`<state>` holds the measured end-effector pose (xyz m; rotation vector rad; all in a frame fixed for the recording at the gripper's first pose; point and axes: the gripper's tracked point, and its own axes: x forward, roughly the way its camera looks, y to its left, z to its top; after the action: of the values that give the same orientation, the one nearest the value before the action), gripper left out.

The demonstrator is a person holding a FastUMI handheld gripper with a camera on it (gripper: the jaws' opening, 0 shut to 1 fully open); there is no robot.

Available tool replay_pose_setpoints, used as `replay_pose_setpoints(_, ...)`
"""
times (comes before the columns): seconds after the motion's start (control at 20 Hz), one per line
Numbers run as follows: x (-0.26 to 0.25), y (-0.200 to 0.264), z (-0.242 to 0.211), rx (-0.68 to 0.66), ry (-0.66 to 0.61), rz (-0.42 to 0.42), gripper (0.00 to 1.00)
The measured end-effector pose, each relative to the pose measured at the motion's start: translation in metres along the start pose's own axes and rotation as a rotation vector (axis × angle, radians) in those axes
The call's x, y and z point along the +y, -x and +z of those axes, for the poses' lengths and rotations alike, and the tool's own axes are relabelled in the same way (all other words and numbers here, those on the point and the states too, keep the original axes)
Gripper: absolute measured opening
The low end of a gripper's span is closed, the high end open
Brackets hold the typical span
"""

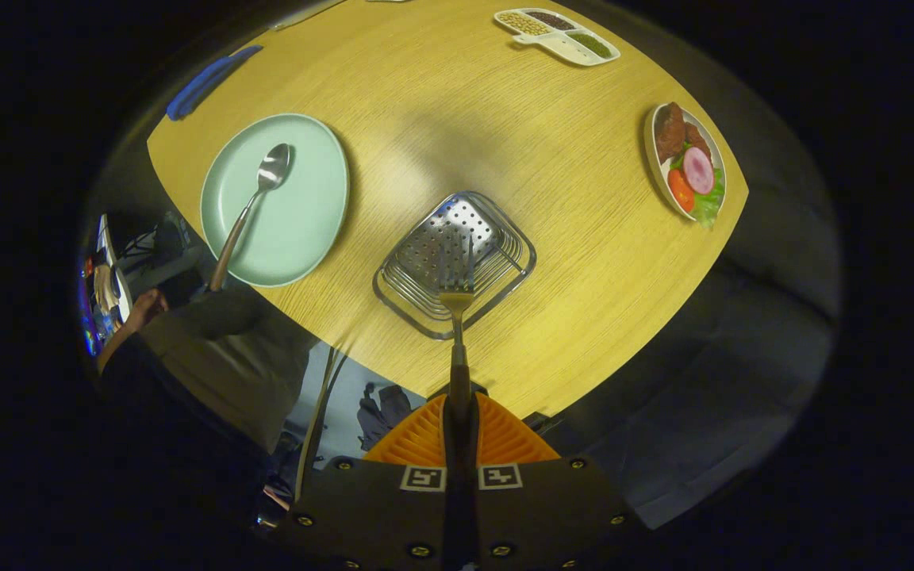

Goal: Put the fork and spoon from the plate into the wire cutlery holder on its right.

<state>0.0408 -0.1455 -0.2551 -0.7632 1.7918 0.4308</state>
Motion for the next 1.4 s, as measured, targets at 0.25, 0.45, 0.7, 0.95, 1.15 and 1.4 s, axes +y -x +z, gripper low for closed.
replay_pose_setpoints(0.25, -0.004, -0.017, 0.019, 0.067, 0.023, -0.017, 0.01)
replay_pose_setpoints(0.45, -0.006, -0.024, 0.028, 0.097, 0.031, -0.007, 0.01)
replay_pose_setpoints(0.7, -0.006, -0.019, 0.034, 0.066, -0.024, 0.052, 0.09)
replay_pose_setpoints(0.95, -0.005, -0.006, 0.032, -0.007, -0.082, 0.109, 0.42)
replay_pose_setpoints(1.15, 0.0, 0.015, 0.033, -0.119, -0.165, 0.148, 0.42)
replay_pose_setpoints(1.4, 0.022, 0.034, 0.022, -0.229, -0.224, 0.177, 0.42)
